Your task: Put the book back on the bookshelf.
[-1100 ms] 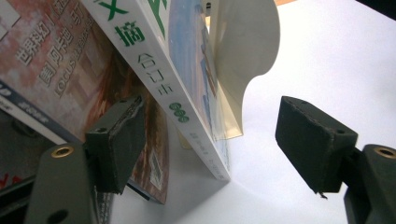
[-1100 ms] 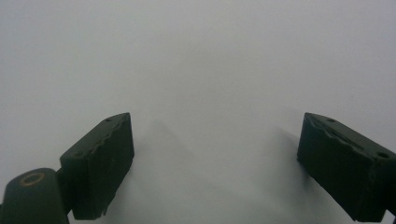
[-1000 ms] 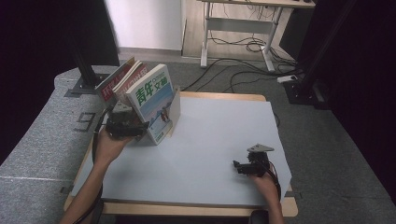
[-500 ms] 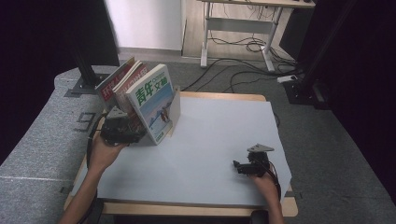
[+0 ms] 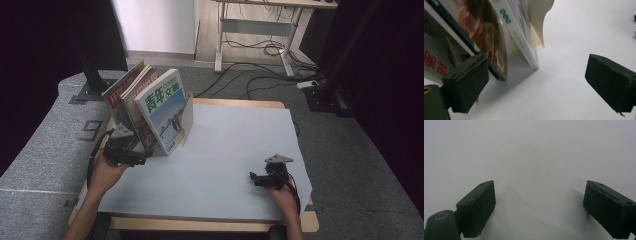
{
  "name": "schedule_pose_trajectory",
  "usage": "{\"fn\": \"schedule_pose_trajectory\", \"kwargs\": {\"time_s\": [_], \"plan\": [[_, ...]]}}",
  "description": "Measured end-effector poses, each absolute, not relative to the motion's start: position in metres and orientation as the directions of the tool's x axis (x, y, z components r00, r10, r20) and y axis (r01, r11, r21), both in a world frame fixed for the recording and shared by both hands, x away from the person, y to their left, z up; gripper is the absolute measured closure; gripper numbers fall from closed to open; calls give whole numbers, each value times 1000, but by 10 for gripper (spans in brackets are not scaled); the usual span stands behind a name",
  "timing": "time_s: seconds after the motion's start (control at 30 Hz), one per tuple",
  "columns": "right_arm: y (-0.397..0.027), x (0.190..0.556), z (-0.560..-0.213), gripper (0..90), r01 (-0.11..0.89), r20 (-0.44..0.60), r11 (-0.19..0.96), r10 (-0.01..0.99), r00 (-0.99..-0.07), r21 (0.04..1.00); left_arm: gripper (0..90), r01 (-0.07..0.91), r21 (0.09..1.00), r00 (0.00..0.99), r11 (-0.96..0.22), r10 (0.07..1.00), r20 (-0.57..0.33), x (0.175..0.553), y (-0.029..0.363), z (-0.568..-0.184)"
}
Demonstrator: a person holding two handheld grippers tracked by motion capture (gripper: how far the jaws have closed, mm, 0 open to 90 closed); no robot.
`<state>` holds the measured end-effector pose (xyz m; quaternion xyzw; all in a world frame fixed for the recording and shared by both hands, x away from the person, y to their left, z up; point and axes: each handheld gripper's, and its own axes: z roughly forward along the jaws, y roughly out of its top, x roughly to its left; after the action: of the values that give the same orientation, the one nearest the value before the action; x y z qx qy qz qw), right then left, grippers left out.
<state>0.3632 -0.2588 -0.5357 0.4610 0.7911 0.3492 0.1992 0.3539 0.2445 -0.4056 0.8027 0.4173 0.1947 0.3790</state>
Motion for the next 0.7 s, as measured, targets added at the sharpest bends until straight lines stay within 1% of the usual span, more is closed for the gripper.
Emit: {"fn": "schedule_pose_trajectory", "kwargs": {"time_s": [0.3, 0.7], "plan": [[-259, 363, -536, 103, 589, 2, 333, 869, -494, 737, 5, 525, 774, 564, -354, 826, -5, 346, 255, -423], [-258, 363, -536, 103, 588, 1, 332, 870, -493, 737, 0, 552, 770, 553, -320, 832, -50, 348, 263, -464]]}}
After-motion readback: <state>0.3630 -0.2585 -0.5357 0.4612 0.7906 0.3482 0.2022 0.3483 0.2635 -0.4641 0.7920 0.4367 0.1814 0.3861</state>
